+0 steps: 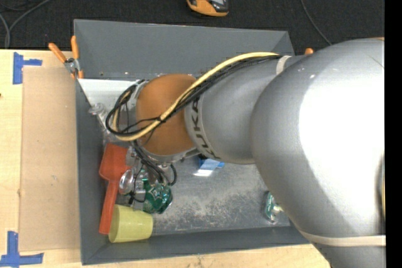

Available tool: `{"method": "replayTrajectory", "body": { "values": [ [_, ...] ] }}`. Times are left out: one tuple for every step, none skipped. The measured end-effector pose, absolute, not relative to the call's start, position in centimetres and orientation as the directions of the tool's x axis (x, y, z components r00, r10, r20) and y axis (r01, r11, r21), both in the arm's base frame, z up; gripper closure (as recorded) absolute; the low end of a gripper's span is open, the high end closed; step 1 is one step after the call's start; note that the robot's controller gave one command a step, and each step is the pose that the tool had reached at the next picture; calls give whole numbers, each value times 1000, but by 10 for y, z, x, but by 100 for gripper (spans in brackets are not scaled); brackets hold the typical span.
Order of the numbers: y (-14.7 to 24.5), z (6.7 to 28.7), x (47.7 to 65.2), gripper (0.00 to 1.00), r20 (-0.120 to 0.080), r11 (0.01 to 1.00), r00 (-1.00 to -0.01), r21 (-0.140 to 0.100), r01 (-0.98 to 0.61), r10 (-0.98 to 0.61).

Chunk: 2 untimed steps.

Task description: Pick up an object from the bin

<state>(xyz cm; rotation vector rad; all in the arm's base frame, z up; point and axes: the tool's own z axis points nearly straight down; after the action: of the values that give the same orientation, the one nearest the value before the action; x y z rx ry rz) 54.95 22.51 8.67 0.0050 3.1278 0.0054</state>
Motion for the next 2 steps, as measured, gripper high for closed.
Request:
{"method": "replayTrajectory", "body": {
  "values": [
    [217,184,524,0,-5,993,-993,1,-120,-120],
    [202,217,523,0,-7,1000,-1000,1,27,27]
  ]
}}
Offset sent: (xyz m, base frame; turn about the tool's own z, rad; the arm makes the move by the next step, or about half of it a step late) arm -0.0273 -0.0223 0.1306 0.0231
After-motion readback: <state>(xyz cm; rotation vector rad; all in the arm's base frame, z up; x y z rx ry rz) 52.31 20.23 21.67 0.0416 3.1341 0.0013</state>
